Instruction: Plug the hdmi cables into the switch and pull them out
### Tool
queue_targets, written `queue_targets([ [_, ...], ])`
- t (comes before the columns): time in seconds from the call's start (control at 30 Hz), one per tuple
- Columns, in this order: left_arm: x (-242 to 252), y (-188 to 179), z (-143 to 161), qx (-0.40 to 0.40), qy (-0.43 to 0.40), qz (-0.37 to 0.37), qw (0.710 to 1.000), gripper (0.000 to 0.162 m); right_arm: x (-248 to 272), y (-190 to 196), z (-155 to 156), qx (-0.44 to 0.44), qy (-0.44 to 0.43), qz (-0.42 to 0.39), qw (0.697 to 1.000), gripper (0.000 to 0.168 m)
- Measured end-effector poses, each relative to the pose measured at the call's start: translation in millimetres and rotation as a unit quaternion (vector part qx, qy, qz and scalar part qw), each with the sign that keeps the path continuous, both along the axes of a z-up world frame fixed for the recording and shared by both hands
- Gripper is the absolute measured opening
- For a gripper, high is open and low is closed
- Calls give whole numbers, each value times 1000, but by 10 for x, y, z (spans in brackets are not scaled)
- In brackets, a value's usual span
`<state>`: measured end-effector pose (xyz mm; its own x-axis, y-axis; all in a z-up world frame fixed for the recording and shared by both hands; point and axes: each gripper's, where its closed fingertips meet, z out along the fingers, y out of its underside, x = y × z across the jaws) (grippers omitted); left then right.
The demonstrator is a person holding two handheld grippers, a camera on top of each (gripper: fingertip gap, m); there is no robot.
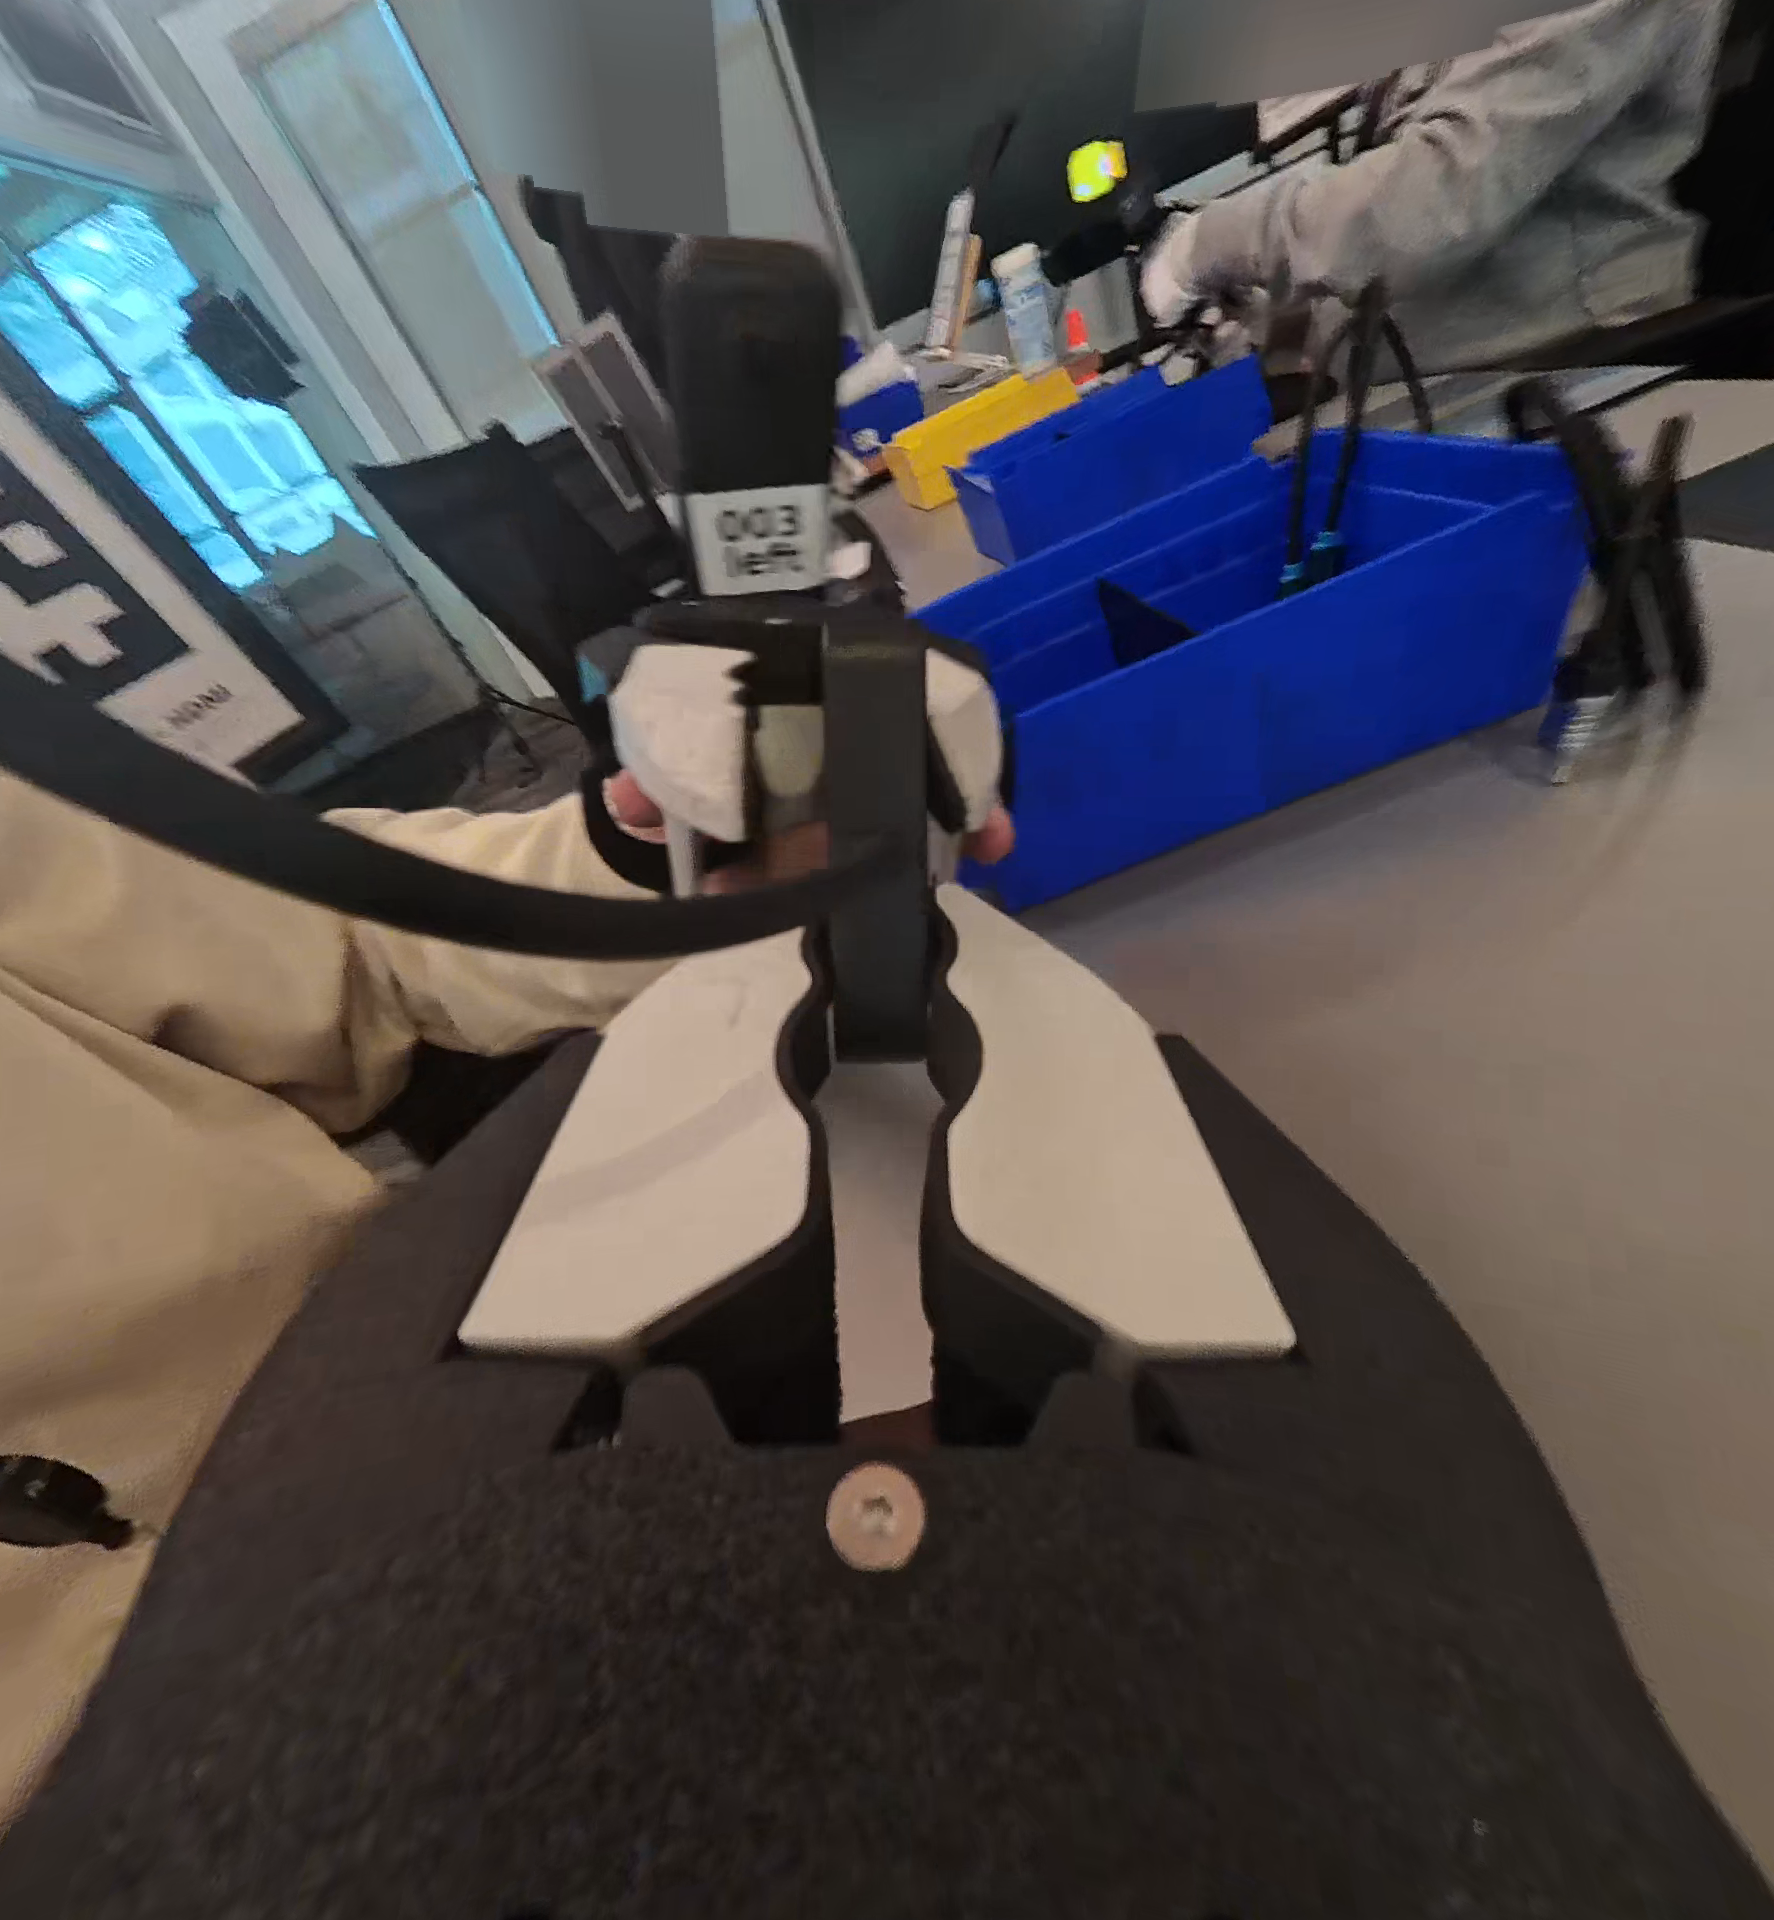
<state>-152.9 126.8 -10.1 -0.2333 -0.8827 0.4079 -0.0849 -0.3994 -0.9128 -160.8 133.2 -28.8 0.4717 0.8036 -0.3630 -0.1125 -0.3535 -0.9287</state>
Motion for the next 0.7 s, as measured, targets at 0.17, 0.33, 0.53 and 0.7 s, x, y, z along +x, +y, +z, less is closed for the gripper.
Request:
queue_targets([
  [0.17, -315, -99, -296, -3, 35, 47, 998, 33, 1224, 262, 527, 53, -76, -159, 983, 14],
  [0.33, -449, -444, -652, -29, 65, 46, 996, 21, 3321, 694, -62, -101, -448, -318, 829, 13],
  [0.53, -268, -724, -780, 25, 101, 14, 994, 21, 4324, 915, -916, -256, -673, -248, 648, 14],
  [0.7, -366, -650, -835, 56, 113, 46, 991, 21, 4307, 891, -1264, -302, -702, -206, 611, 15],
])
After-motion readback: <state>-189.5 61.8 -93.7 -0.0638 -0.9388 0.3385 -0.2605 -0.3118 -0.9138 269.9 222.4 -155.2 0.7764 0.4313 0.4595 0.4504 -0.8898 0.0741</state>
